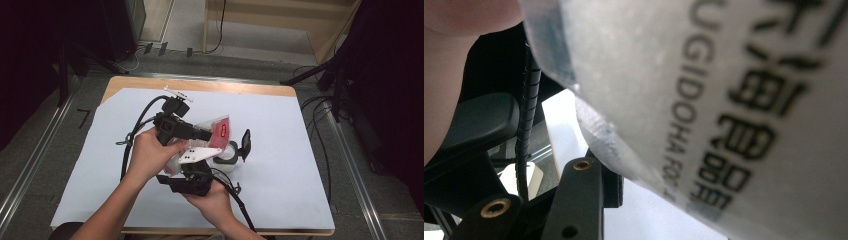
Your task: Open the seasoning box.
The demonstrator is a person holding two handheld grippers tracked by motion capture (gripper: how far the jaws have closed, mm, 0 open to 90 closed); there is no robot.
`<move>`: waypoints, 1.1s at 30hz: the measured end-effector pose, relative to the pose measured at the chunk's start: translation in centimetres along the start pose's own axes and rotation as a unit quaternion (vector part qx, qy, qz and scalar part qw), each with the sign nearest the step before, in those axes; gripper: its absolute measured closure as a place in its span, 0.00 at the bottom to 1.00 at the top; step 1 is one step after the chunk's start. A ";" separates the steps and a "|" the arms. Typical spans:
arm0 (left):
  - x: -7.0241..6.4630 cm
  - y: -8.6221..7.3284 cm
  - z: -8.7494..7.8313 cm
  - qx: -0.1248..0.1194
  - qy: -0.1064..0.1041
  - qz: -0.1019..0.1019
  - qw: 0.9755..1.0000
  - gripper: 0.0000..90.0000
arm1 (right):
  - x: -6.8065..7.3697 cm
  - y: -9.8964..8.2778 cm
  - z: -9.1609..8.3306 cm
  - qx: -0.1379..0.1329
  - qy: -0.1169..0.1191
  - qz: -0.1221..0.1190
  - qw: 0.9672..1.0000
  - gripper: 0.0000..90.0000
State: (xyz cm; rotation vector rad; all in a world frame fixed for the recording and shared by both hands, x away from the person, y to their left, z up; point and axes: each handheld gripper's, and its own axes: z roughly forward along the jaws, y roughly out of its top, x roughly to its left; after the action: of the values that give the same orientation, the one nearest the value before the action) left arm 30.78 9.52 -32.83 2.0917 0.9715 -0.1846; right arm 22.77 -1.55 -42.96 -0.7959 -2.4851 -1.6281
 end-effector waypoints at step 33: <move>0.1 -0.1 0.2 0.002 0.002 0.004 1.000 0.81 | -0.1 -0.3 0.2 -0.001 -0.004 -0.007 1.000 0.70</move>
State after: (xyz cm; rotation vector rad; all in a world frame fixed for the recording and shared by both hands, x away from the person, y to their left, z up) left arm 30.83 9.46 -33.05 2.1009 0.9649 -0.1796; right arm 22.79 -1.51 -43.31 -0.7886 -2.5013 -1.6367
